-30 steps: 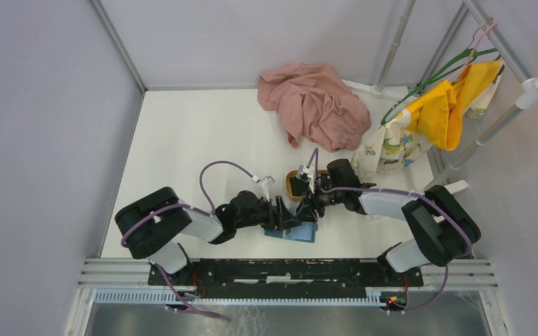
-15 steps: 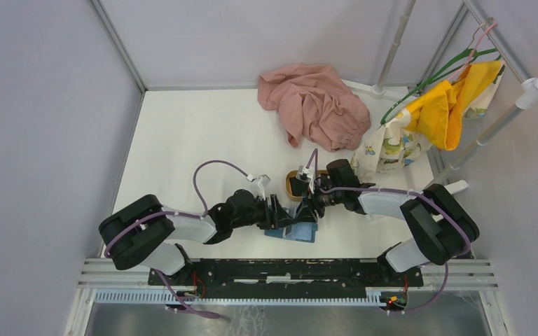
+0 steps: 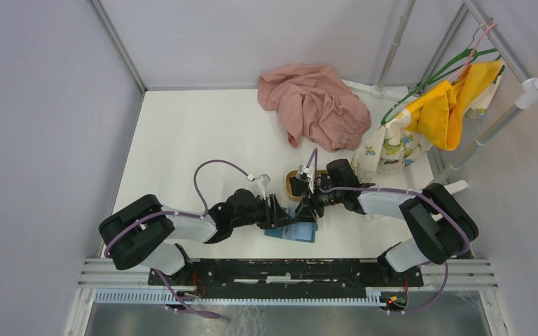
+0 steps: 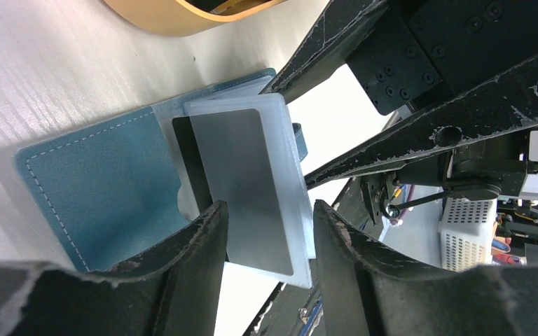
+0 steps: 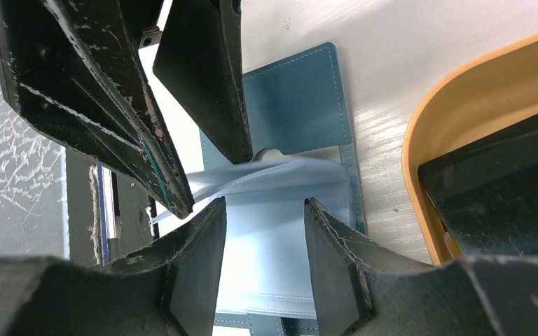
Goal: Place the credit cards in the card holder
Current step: Insert the credit card into the card holder.
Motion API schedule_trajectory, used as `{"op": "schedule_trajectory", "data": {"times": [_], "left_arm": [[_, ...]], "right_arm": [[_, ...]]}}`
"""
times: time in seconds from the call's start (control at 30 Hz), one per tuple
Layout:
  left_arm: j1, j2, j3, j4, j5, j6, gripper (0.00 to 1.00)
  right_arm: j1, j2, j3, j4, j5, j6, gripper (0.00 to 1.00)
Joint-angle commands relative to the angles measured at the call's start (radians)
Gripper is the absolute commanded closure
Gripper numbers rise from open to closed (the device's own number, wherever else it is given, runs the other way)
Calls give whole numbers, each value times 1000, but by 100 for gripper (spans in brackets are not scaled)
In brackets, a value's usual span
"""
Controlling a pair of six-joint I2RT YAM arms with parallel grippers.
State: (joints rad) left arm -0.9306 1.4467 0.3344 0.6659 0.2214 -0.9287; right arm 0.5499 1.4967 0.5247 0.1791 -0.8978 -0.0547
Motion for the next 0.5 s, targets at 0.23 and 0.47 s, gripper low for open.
{"op": "schedule_trajectory", "data": {"times": [0.23,0.47], "left_arm": [[13,-13,19,-6,3,32,51],[25,-20,7,-1,12,37,58]], "right_arm": [[4,5,9,22,-12,-15,49],[2,-10,31,-26,3,-57,49]]}}
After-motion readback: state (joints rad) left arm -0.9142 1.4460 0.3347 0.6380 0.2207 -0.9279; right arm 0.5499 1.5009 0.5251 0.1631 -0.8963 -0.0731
